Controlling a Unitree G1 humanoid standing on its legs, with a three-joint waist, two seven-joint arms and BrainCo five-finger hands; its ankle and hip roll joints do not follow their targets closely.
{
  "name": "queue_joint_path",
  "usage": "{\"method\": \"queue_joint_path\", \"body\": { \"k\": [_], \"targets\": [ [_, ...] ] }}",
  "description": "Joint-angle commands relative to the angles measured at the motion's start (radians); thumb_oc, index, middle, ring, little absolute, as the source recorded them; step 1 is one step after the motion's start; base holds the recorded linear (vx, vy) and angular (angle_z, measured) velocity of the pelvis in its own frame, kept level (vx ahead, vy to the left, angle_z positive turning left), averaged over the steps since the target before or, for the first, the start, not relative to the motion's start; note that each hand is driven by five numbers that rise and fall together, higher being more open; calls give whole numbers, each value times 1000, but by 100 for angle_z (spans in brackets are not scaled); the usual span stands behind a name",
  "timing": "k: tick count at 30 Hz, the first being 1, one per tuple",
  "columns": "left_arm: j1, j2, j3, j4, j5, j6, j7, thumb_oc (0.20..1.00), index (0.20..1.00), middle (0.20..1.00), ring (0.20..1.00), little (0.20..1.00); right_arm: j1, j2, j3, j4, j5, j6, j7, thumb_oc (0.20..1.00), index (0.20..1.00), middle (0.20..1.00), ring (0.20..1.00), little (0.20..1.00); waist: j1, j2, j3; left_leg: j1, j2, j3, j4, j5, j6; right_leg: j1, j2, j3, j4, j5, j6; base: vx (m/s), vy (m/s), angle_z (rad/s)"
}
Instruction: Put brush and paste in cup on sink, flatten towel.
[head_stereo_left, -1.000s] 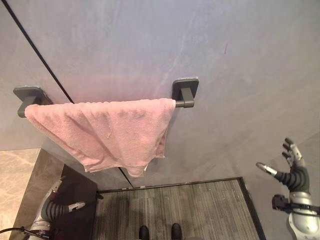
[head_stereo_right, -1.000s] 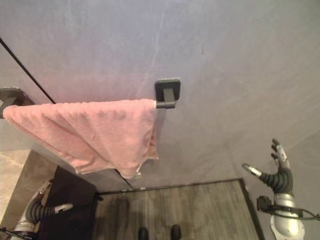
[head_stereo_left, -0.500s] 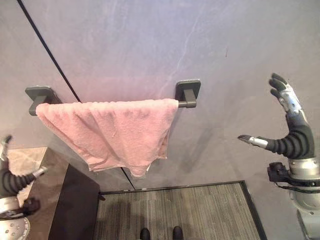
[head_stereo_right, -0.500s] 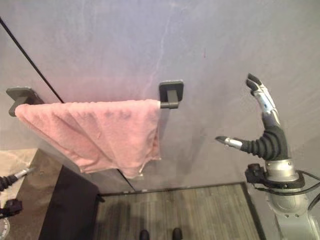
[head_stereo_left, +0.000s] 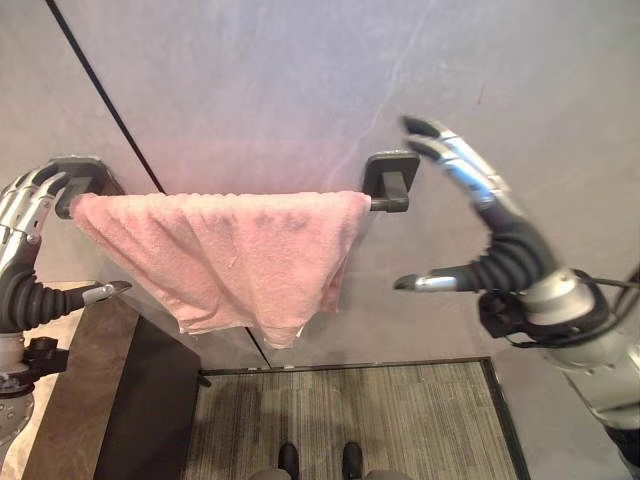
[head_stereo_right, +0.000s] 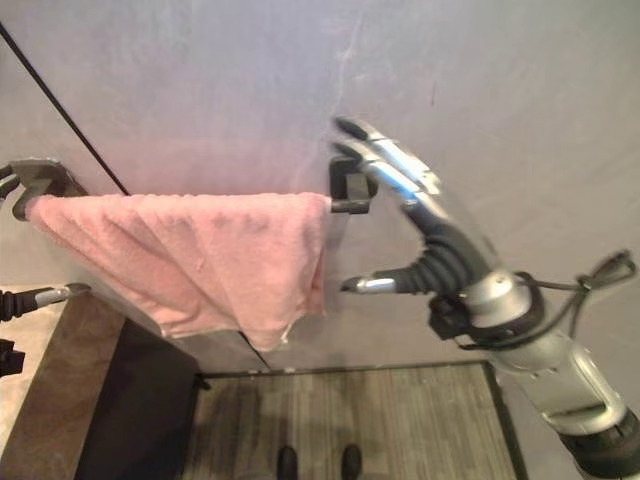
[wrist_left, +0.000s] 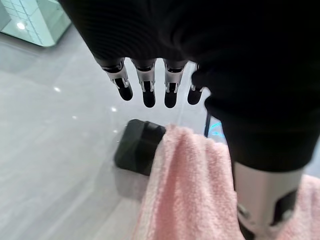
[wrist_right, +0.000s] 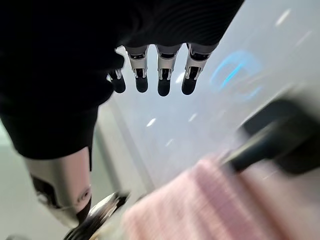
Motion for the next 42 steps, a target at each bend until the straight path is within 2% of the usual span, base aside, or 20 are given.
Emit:
{"method": "queue_joint_path", "body": {
  "k": [1,5,12,14,18,29,37,42],
  "targets": [
    [16,138,13,4,24,-15,16,1000,1000,1000,1000,1000,-27,28,9,9,4,-1,8,1000,1000,1000,1000,1000,21,-70,-35,-32,22,4,85,-43,-52,3,-243,-9,-1,96,170,-6,9,4],
    [10,181,3,-1,54,-12,12,1000,1000,1000,1000,1000,-135,-3,112,25,-70,15,39,1000,1000,1000,1000,1000,24,-71,-28,-41,19,4,85,-43,-51,-5,-247,-11,0,101,173,0,0,0],
    [18,187,9,4,62,-10,3,1000,1000,1000,1000,1000,-175,-36,145,24,-118,23,61,1000,1000,1000,1000,1000,22,-72,-23,-50,16,5,89,-46,-50,-13,-250,-10,-2,104,174,0,0,0],
    [48,205,7,-1,98,-10,-12,1000,1000,1000,1000,1000,-138,-93,117,19,-198,18,60,1000,1000,1000,1000,1000,11,-70,-9,-64,12,5,98,-48,-48,-24,-254,-6,2,106,176,-25,35,0],
    [61,226,-8,4,123,-14,-25,1000,1000,1000,1000,1000,-100,-140,97,16,-256,14,57,1000,1000,1000,1000,1000,5,-72,-4,-74,11,6,105,-50,-48,-32,-255,-4,7,106,177,0,0,0],
    [56,330,-116,25,179,-26,-88,1000,1000,1000,1000,1000,-180,-301,231,71,-370,8,90,1000,1000,1000,1000,1000,-21,-73,1,-83,14,14,121,-58,-48,-48,-253,10,17,103,178,-1,1,0],
    [93,334,-122,71,213,-20,-95,1000,1000,1000,1000,1000,-92,-332,173,116,-417,9,64,1000,1000,1000,1000,1000,-33,-65,-12,-70,18,25,111,-57,-48,-44,-252,13,6,107,181,0,0,0],
    [137,290,-97,82,212,-8,-104,1000,1000,1000,1000,1000,22,-354,69,153,-473,23,39,1000,1000,1000,1000,1000,-41,-56,-24,-58,20,29,100,-57,-48,-34,-252,15,-4,106,183,28,-14,0]
  ]
}}
